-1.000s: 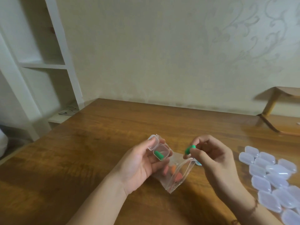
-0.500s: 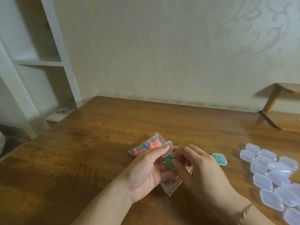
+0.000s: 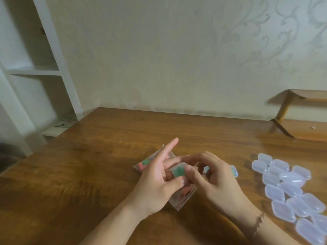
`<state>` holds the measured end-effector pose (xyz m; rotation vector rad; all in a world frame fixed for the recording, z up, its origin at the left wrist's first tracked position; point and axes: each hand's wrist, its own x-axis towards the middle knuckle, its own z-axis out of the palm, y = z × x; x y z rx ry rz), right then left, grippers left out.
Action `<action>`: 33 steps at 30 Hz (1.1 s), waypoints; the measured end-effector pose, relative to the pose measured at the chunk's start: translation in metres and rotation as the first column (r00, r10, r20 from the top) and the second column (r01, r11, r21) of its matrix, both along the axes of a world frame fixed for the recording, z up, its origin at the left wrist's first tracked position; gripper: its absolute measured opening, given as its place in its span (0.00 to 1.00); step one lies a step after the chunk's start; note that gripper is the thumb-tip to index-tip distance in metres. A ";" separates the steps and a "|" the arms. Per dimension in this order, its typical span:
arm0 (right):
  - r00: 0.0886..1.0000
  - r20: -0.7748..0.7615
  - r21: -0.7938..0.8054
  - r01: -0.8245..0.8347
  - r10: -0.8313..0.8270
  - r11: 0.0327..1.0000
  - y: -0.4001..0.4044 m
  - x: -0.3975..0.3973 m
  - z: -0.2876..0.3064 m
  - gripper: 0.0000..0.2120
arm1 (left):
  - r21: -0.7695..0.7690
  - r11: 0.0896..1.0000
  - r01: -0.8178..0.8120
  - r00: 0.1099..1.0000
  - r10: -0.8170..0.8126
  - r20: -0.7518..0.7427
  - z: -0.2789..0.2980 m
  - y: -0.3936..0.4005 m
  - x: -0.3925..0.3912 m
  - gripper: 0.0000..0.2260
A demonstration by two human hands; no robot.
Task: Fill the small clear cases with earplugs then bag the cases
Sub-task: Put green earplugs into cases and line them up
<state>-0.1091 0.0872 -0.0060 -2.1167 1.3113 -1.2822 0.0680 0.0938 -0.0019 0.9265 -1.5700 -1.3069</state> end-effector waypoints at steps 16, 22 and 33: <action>0.846 -0.247 0.320 0.532 -0.473 0.784 -0.022 -0.136 0.021 0.03 | -0.479 0.857 0.192 0.481 0.343 0.807 0.014 -0.039 -0.086 0.25; 0.735 -0.564 0.246 0.585 -0.377 0.773 -0.024 -0.117 0.012 0.08 | -0.393 0.889 0.236 0.379 0.288 0.879 0.001 -0.059 -0.112 0.23; 0.653 -0.672 0.125 0.564 -0.348 0.817 -0.024 -0.109 0.003 0.10 | -0.343 0.913 0.220 0.444 0.219 0.869 -0.005 -0.066 -0.119 0.23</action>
